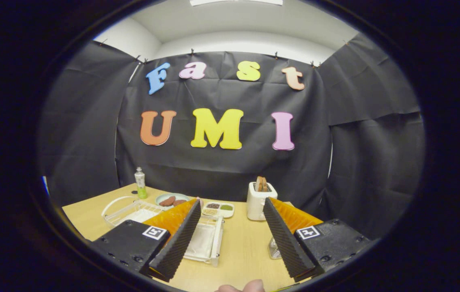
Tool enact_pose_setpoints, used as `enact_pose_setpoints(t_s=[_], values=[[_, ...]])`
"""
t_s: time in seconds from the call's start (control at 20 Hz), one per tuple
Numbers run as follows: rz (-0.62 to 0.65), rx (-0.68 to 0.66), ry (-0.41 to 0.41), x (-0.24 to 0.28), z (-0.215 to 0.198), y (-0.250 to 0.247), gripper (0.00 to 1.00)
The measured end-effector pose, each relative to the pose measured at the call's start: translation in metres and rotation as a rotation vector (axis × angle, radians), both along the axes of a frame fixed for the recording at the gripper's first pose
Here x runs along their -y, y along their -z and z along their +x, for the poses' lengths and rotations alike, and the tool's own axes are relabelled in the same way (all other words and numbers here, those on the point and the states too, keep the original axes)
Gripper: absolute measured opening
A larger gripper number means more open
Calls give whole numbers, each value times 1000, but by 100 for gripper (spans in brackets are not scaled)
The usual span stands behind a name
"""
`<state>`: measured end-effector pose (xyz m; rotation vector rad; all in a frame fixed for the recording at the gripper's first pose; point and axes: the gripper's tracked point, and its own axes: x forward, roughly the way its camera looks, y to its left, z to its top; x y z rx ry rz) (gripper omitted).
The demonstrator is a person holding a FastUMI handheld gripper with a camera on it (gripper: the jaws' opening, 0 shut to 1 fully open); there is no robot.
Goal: Take the plate from the dish rack, then take the spoon from the basket and place it into the plate.
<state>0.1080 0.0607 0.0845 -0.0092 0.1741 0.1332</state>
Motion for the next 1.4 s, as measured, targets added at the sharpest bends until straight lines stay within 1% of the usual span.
enact_pose_setpoints(t_s=[0.1, 0.2, 0.35, 0.45, 0.65, 0.75, 1.15, 1.25, 1.35, 1.4], values=[[-11, -38, -23, -12, 19, -10, 100], [-9, -105, -46, -27, 37, -13, 100], [-74, -198, -62, -50, 63, -7, 100], [-78, -276, -81, -66, 80, 4, 100], [-75, -432, -88, -89, 109, 29, 100], [-53, -523, -89, -98, 117, 48, 100], [35, -771, -40, -118, 144, 117, 100], [58, -824, -26, -124, 147, 130, 97], [74, -866, -10, -129, 143, 136, 89], [78, -882, -4, -130, 142, 140, 82]])
